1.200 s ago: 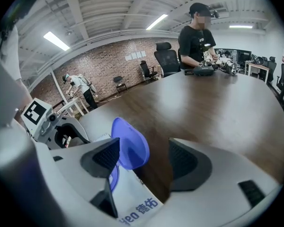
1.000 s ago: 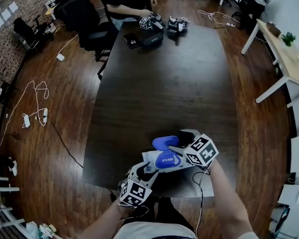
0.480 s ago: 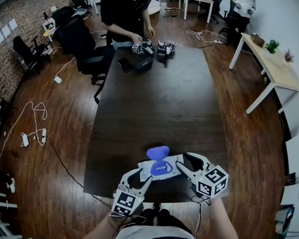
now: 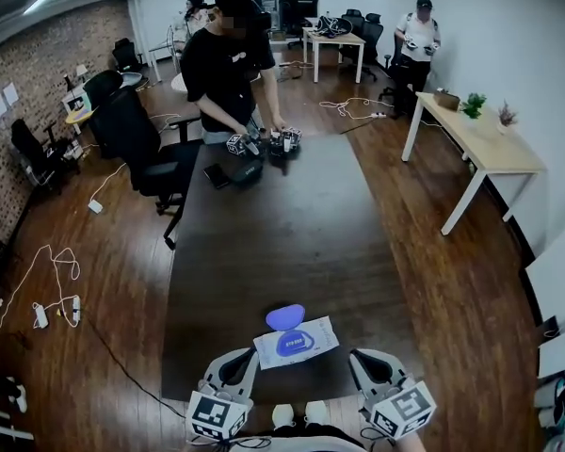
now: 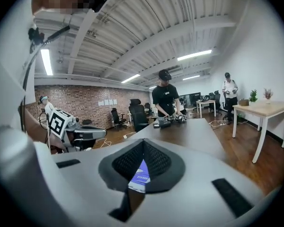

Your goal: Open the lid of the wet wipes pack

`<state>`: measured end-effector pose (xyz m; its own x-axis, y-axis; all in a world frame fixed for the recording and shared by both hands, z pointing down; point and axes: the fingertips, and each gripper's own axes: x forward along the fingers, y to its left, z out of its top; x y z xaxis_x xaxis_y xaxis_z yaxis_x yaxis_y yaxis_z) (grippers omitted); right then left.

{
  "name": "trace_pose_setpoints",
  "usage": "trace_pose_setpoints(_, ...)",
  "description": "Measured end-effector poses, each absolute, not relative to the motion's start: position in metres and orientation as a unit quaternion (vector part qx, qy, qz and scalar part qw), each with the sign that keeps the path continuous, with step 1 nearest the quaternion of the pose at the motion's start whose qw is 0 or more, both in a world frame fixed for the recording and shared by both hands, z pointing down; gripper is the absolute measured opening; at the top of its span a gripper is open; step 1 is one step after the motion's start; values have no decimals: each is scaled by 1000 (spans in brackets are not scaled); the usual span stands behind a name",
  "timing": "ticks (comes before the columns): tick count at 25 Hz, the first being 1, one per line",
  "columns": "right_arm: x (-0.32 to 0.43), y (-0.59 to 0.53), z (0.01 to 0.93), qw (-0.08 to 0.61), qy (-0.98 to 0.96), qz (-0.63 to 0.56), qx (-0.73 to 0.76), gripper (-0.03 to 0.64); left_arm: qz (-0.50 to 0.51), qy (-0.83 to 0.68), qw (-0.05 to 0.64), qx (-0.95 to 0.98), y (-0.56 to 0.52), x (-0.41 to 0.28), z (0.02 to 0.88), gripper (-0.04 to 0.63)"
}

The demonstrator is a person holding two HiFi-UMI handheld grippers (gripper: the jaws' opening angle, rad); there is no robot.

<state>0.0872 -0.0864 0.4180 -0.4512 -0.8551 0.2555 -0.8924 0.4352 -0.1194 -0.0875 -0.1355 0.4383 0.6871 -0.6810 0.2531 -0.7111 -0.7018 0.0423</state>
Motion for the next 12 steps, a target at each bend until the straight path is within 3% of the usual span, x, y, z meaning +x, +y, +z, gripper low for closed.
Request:
trace_pose_setpoints(5,83,-76,408,85,-837,92,533,8,93,-381,64,917,-133,-95,427,2)
trace_pose_setpoints(12,87,-48,373,33,-822,74,563,8,82,-361,34,928,-113,-90,404,2)
